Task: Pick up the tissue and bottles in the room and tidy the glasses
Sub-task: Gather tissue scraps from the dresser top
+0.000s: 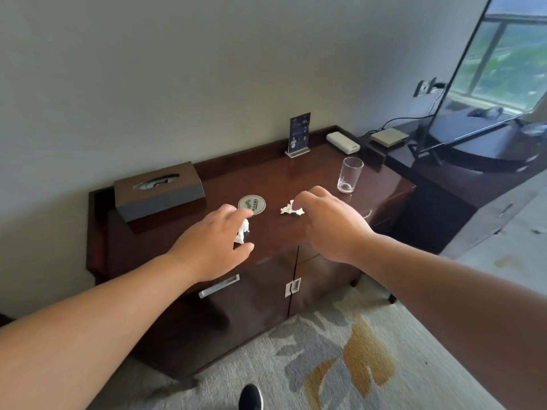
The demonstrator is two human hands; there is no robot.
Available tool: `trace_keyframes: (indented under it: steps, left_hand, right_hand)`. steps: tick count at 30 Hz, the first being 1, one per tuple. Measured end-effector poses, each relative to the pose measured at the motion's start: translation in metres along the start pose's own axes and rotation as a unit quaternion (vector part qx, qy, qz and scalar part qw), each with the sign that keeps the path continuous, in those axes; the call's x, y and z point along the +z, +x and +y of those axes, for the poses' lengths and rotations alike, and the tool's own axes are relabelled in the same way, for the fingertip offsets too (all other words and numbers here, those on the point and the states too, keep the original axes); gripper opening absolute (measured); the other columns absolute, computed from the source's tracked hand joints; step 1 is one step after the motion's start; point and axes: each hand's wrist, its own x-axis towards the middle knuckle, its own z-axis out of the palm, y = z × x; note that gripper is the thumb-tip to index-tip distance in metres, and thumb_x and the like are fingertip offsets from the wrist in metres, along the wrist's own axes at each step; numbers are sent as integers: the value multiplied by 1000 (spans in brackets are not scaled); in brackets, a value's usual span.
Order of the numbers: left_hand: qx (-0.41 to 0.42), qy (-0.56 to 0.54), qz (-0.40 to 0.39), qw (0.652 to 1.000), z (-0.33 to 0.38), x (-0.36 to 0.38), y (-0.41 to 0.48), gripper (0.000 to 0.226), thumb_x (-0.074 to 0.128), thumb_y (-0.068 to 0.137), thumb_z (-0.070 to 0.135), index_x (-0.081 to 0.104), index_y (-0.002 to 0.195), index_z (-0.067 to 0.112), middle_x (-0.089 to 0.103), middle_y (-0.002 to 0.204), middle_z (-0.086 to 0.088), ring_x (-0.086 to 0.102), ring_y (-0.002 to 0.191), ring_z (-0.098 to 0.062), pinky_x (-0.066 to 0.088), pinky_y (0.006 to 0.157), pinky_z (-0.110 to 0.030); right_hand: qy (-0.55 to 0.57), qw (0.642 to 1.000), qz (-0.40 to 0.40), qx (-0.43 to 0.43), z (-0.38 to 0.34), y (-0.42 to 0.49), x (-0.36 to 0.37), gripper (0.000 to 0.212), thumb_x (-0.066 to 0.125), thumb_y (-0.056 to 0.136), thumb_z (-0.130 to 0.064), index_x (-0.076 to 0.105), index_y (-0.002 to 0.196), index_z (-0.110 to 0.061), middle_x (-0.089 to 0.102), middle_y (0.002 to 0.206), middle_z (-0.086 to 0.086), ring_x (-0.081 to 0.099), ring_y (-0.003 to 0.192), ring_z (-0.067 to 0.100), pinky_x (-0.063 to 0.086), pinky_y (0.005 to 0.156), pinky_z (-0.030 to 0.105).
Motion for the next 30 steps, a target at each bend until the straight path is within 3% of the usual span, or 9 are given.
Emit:
trace_keyframes:
  steps: [7, 15, 19, 23, 26, 30]
  left_hand:
    - [-3, 11, -105, 994, -75, 62, 97, 50, 57, 85, 37, 37, 130, 28, 41, 128, 3, 50, 113, -23, 49, 85, -42]
    - [-6, 20, -197, 980, -113, 114, 157, 61, 58, 84, 41, 31, 137, 28, 32, 139, 2, 48, 116, -25, 48, 88, -43]
    - [-21, 22, -244, 969, -117, 134, 162, 63, 61, 80, 43, 31, 134, 30, 25, 139, 1, 52, 111, -28, 48, 85, -42]
    - [-32, 8, -253, 967, -121, 147, 161, 41, 58, 83, 25, 42, 121, 22, 31, 128, 1, 52, 100, -26, 49, 79, -42]
    - [-25, -14, -248, 968, -120, 148, 167, 16, 46, 87, 9, 45, 101, 15, 40, 106, -2, 51, 77, -26, 48, 71, -45]
    - [-34, -65, -233, 970, -117, 141, 182, 11, 38, 91, 10, 47, 88, 16, 45, 93, -1, 48, 67, -23, 42, 64, -39]
  right_hand:
    - [0, 997, -58, 42, 35, 105, 60, 46, 41, 84, -1, 51, 122, -26, 46, 120, -2, 54, 104, 24, 42, 76, 30]
    - [8, 992, -109, 66, 71, 160, 115, 46, 42, 85, -2, 51, 124, -24, 47, 120, 0, 53, 109, 25, 45, 83, 32]
    - [13, 990, -131, 59, 86, 176, 135, 44, 43, 86, -3, 51, 123, -25, 46, 115, -2, 50, 110, 24, 44, 80, 31]
    - [13, 986, -156, 53, 92, 187, 147, 42, 45, 88, -5, 49, 124, -25, 46, 117, -2, 46, 115, 22, 47, 83, 35]
    - [10, 986, -160, 51, 97, 193, 153, 40, 46, 88, -6, 49, 124, -25, 46, 115, -2, 46, 113, 23, 47, 84, 35]
    - [-22, 987, -147, 68, 104, 201, 156, 38, 48, 87, -10, 50, 122, -22, 46, 113, 2, 42, 107, 25, 45, 86, 37]
